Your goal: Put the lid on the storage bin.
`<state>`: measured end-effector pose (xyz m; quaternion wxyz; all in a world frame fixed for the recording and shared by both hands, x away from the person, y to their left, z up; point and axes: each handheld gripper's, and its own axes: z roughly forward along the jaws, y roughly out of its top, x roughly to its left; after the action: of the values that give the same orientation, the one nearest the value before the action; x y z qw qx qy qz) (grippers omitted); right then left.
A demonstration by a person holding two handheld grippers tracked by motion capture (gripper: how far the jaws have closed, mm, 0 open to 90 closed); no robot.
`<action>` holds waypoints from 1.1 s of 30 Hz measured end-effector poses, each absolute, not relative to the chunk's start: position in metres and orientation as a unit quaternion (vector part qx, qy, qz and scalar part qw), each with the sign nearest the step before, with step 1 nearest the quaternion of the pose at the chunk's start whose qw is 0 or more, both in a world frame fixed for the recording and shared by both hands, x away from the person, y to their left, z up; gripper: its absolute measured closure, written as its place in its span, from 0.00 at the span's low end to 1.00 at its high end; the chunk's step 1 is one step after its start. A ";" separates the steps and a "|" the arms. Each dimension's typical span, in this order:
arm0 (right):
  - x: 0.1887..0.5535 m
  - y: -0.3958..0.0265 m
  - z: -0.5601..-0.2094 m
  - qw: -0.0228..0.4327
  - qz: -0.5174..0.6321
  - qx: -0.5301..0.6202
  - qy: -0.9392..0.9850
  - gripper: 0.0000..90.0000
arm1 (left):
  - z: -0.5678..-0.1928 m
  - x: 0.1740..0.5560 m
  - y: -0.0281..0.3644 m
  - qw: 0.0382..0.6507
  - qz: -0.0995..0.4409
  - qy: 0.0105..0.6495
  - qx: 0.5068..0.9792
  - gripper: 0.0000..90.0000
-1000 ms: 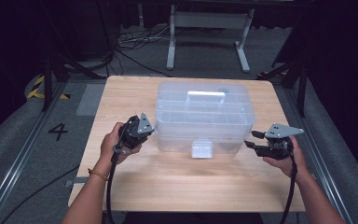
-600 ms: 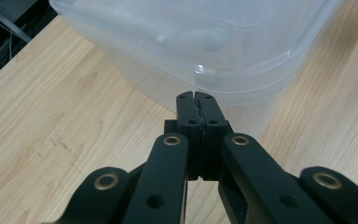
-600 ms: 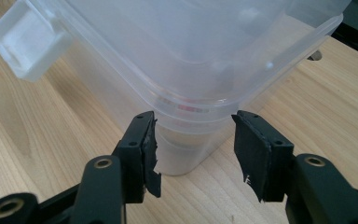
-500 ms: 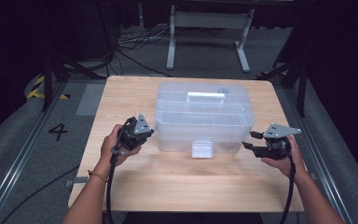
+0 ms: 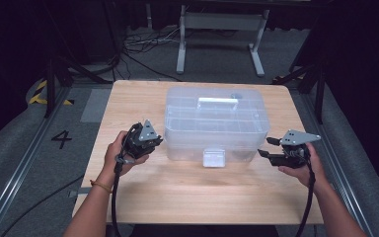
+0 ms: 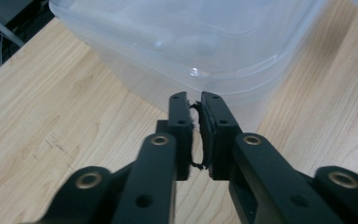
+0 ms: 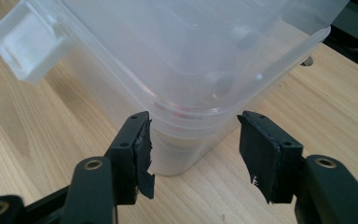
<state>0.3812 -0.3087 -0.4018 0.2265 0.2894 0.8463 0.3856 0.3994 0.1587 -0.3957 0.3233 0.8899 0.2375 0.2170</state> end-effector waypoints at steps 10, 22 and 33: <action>0.376 -0.312 -0.394 0.233 0.342 0.274 0.868 0.39 | -0.401 0.384 0.174 0.305 0.207 0.254 0.894 0.64; 0.363 -0.339 -0.417 0.242 0.302 0.303 0.871 0.32 | -0.434 0.358 0.198 0.260 0.207 0.287 0.899 0.27; 0.353 -0.372 -0.451 0.225 0.305 0.348 0.858 0.28 | -0.460 0.349 0.224 0.247 0.187 0.310 0.899 0.26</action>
<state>0.3525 -0.3724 -0.4512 0.2252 0.3478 0.8575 0.3050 0.3495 0.2239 -0.4604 0.2471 0.8990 0.3096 0.1867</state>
